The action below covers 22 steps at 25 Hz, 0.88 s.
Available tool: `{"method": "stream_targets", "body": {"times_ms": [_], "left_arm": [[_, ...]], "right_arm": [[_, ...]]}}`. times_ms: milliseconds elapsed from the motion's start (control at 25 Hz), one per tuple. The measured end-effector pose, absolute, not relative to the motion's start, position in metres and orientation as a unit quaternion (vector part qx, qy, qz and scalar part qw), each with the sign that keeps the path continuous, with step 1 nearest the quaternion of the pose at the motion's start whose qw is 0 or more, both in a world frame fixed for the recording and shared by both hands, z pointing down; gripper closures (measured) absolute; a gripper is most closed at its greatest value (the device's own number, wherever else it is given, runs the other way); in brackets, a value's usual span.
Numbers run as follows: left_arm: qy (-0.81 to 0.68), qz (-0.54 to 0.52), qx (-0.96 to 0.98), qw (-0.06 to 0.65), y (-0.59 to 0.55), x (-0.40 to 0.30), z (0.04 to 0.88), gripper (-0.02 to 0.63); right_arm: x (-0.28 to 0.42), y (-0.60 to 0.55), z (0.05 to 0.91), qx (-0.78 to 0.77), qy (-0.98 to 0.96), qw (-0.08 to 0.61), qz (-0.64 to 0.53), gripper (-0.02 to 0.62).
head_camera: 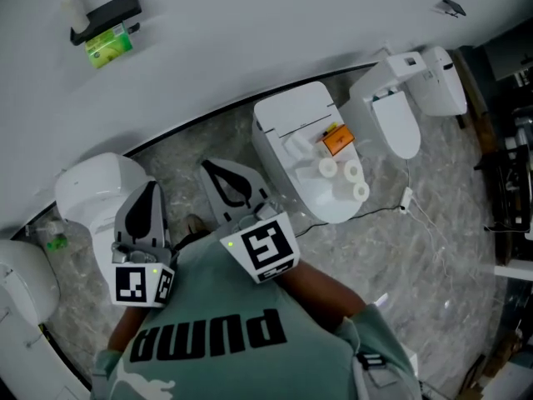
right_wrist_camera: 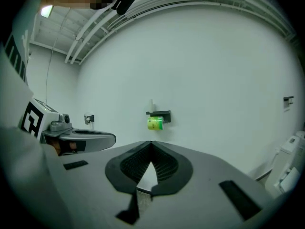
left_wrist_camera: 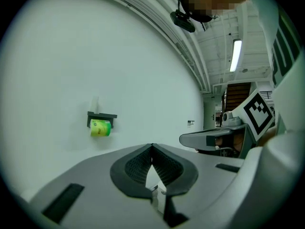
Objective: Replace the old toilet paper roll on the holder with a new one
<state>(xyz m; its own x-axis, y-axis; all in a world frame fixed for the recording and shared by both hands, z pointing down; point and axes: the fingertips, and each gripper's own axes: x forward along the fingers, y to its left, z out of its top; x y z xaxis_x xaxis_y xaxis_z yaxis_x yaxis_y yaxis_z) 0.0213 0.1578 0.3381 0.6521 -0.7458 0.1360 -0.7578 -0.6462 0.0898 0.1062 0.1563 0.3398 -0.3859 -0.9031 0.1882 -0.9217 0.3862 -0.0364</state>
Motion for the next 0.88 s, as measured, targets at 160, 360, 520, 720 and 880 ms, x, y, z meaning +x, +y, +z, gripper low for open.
{"method": "stream_targets", "body": {"times_ms": [160, 360, 520, 720, 880], "left_arm": [[-0.415, 0.051, 0.907, 0.056, 0.186, 0.07, 0.333, 0.603], [-0.434, 0.069, 0.897, 0.05, 0.218, 0.109, 0.341, 0.603], [-0.459, 0.068, 0.884, 0.051, 0.233, 0.128, 0.342, 0.603], [-0.481, 0.085, 0.871, 0.056, 0.245, 0.135, 0.35, 0.603], [-0.485, 0.09, 0.867, 0.066, 0.247, 0.144, 0.358, 0.603]], "right_arm": [[0.153, 0.183, 0.337, 0.544, -0.834, 0.061, 0.065, 0.591], [0.192, 0.21, 0.34, 0.524, -0.848, 0.048, 0.064, 0.591], [0.214, 0.224, 0.344, 0.508, -0.858, 0.044, 0.06, 0.591], [0.227, 0.231, 0.352, 0.489, -0.869, 0.044, 0.066, 0.591], [0.233, 0.235, 0.362, 0.478, -0.873, 0.054, 0.074, 0.591]]}}
